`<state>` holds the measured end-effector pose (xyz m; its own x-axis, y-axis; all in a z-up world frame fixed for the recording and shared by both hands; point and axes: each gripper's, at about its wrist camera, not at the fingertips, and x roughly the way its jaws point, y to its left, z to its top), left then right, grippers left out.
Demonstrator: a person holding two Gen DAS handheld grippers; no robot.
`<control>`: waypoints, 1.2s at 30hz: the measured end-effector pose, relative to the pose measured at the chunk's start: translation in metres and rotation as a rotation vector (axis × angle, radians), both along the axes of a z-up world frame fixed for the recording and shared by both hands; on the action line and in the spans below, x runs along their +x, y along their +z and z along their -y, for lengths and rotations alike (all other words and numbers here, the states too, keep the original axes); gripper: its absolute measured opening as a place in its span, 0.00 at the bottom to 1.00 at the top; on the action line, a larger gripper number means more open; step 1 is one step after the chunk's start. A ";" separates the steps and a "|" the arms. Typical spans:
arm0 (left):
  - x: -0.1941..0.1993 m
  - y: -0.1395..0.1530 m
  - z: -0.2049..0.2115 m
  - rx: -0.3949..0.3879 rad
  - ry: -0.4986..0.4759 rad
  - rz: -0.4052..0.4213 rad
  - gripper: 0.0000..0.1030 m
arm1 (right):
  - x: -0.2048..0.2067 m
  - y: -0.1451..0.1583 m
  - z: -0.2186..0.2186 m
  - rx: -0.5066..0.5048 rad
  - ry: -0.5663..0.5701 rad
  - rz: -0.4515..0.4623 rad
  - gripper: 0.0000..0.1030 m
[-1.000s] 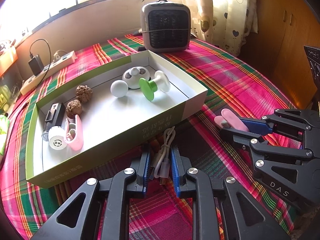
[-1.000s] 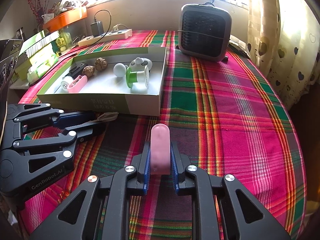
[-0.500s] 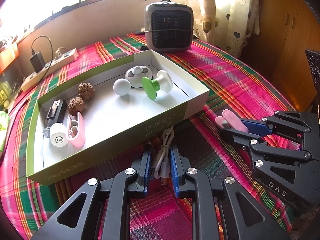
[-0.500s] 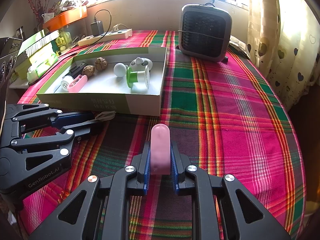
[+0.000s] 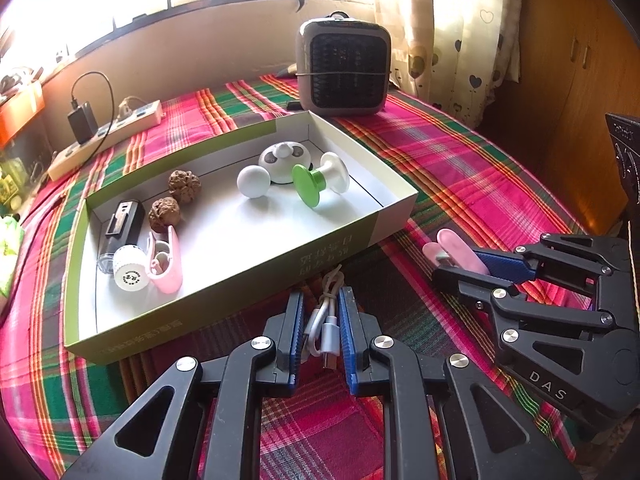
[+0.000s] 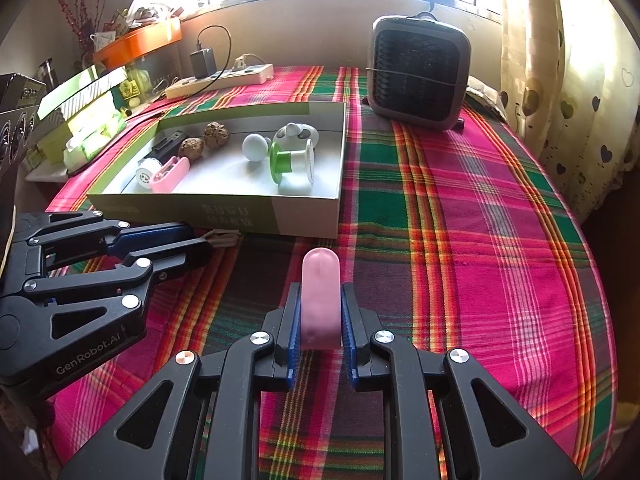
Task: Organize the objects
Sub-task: 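Hold the pink piece in the right gripper while the left moves to the white USB cable, then close the left gripper on the white USB cable while the right holds the pink piece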
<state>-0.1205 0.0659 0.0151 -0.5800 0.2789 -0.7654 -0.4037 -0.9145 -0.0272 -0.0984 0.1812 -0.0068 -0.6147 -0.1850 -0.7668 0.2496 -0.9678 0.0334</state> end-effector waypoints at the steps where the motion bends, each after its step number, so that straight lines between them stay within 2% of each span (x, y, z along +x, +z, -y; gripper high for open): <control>1: 0.000 0.001 0.001 0.003 0.000 -0.002 0.09 | 0.000 0.001 0.001 -0.002 0.001 -0.002 0.18; 7: 0.003 0.005 0.003 0.010 0.007 -0.012 0.09 | 0.002 0.006 0.004 -0.008 0.011 -0.014 0.18; 12: 0.004 0.008 0.010 0.029 0.020 -0.015 0.05 | 0.005 0.010 0.007 -0.007 0.015 -0.023 0.18; 17: 0.000 0.002 0.012 0.049 0.014 0.014 0.06 | 0.005 0.010 0.009 -0.008 0.017 -0.023 0.18; 18: -0.001 0.002 0.012 0.055 0.009 0.016 0.07 | 0.005 0.009 0.009 -0.007 0.016 -0.022 0.18; 21: -0.003 0.001 0.009 0.053 0.006 0.024 0.23 | 0.004 0.008 0.007 -0.010 0.011 -0.020 0.18; 22: -0.003 -0.002 0.008 0.047 0.002 0.035 0.24 | 0.003 0.008 0.007 -0.009 0.010 -0.019 0.18; 27: -0.001 -0.005 0.006 0.054 -0.005 0.052 0.25 | 0.003 0.007 0.006 -0.014 0.012 -0.015 0.18; 36: 0.001 -0.009 0.003 0.021 -0.008 0.054 0.24 | 0.004 0.006 0.009 -0.012 0.020 -0.014 0.18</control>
<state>-0.1197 0.0627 0.0060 -0.5356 0.2993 -0.7897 -0.4081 -0.9104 -0.0682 -0.0943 0.1719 -0.0009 -0.6211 -0.2071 -0.7559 0.2698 -0.9620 0.0418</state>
